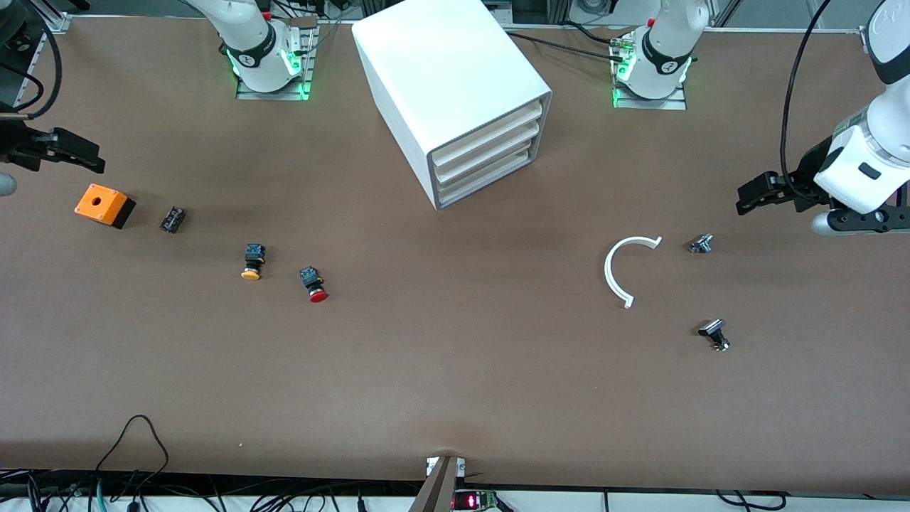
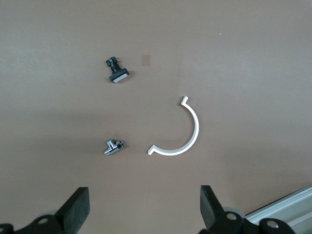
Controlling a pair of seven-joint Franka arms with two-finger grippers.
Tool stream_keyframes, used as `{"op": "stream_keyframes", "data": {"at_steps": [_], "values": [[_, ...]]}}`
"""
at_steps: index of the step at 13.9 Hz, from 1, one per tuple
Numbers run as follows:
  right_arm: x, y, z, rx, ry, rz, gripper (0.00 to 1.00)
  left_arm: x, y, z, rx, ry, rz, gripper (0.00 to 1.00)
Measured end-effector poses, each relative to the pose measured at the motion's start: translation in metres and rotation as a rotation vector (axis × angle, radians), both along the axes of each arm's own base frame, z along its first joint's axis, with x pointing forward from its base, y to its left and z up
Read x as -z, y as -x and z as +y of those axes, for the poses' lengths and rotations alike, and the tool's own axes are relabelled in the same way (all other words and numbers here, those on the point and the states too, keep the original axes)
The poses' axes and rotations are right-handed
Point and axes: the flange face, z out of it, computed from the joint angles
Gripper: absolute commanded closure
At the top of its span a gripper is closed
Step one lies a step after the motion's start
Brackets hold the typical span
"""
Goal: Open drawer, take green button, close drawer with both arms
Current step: 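Reach the left gripper to the handle of the cabinet's middle drawer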
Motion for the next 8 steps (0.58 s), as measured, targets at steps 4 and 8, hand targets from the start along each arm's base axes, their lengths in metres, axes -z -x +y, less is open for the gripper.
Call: {"op": "stream_keyframes", "data": {"at_steps": [4, 8], "values": [[-0.007, -0.002, -0.009, 0.015, 0.003, -0.033, 0.00, -0.002, -0.002, -0.002, 0.004, 0.001, -0.015, 0.00], [-0.006, -0.008, -0.022, 0.023, 0.047, -0.060, 0.00, -0.002, -0.002, -0.002, 0.004, 0.001, -0.016, 0.00]]}}
